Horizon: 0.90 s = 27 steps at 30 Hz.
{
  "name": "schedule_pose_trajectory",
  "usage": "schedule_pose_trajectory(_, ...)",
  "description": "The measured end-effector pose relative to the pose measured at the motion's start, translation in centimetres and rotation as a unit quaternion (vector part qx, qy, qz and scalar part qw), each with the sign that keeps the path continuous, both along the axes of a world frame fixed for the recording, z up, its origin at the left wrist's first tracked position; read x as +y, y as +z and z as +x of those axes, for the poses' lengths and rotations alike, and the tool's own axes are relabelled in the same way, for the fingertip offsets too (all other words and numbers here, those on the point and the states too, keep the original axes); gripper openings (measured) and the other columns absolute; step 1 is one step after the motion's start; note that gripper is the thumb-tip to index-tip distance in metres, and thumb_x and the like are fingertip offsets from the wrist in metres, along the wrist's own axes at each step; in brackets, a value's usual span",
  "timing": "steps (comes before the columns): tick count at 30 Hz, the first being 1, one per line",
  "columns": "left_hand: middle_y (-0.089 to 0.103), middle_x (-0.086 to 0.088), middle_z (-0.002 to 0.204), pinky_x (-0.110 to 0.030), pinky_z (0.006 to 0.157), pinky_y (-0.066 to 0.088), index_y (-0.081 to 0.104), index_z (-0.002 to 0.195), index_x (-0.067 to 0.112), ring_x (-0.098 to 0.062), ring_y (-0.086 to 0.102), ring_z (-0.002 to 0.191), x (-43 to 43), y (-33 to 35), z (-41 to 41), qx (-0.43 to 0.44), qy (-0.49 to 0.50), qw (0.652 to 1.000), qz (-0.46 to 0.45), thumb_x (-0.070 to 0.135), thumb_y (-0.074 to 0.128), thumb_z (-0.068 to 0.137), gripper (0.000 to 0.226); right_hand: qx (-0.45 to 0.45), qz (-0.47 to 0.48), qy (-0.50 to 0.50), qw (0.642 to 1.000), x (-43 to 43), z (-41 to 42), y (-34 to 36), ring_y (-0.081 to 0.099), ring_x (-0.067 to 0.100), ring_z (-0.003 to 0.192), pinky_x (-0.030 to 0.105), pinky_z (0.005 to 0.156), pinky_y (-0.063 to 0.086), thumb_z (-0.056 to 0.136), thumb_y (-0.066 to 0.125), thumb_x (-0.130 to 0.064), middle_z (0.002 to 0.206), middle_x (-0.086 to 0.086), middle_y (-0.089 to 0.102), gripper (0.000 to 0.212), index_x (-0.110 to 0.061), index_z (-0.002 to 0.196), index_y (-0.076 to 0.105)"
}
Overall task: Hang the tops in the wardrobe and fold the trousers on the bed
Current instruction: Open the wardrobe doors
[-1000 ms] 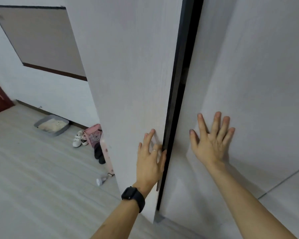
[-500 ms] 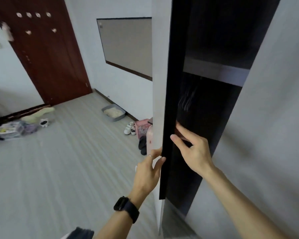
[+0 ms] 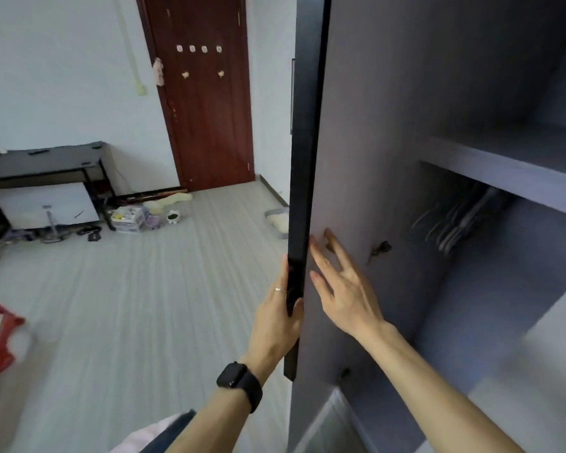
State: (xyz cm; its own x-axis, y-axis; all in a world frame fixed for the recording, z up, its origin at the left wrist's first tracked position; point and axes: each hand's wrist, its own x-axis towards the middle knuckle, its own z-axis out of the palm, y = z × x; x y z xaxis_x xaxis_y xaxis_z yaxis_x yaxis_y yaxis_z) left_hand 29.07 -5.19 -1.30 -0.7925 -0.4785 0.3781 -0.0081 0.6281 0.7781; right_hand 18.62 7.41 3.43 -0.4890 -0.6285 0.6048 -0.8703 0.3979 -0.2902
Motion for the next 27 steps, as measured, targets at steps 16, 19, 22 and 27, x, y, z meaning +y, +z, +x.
schedule_pose_trajectory(16, 0.026, 0.018, 0.160, -0.024, 0.117, 0.031, 0.011, 0.157, 0.046, -0.003, 0.030, 0.146, -5.1, 1.9, 0.6, 0.008, 0.071, 0.997, -0.031, 0.011, 0.058, 0.097, 0.084, -0.069, 0.013, -0.023, 0.997, -0.4, 1.2, -0.2, -0.003, 0.003, 0.151, 0.031, 0.119, 0.022, 0.104, 0.050, -0.028, 0.167, -0.018, -0.014, 0.066, -0.049, 0.157, 0.018)
schedule_pose_trajectory(19, 0.038, 0.026, 0.150, -0.026, 0.113, 0.040, 0.026, 0.152, 0.051, -0.004, 0.046, 0.134, -1.3, 0.0, 1.6, 0.000, 0.018, 1.000, -0.001, 0.013, 0.057, 0.097, 0.074, -0.080, -0.044, -0.113, 0.989, 6.9, 3.1, -3.2, 0.022, 0.012, 0.151, 0.035, 0.112, 0.032, 0.099, 0.058, -0.031, 0.168, -0.016, 0.010, 0.056, -0.043, 0.152, 0.041)
schedule_pose_trajectory(22, 0.046, 0.026, 0.143, -0.009, 0.107, 0.034, 0.036, 0.146, 0.053, 0.008, 0.041, 0.132, 2.8, -2.0, 0.8, -0.025, -0.064, 0.998, -0.009, 0.012, 0.058, 0.096, 0.068, -0.093, -0.044, -0.223, 0.969, 14.1, 4.9, -6.4, 0.038, 0.024, 0.141, 0.039, 0.104, 0.046, 0.098, 0.061, -0.028, 0.163, -0.006, 0.030, 0.047, -0.033, 0.144, 0.055)
schedule_pose_trajectory(27, 0.054, 0.010, 0.142, -0.029, 0.113, 0.038, 0.055, 0.142, 0.027, -0.009, 0.048, 0.134, 10.0, -2.7, -4.0, -0.086, -0.238, 0.967, 0.000, 0.006, 0.057, 0.094, 0.052, -0.119, -0.025, -0.386, 0.914, 23.4, 7.0, -7.0, 0.043, 0.033, 0.141, 0.039, 0.113, 0.034, 0.093, 0.051, -0.037, 0.160, 0.002, 0.038, 0.051, -0.023, 0.142, 0.059)
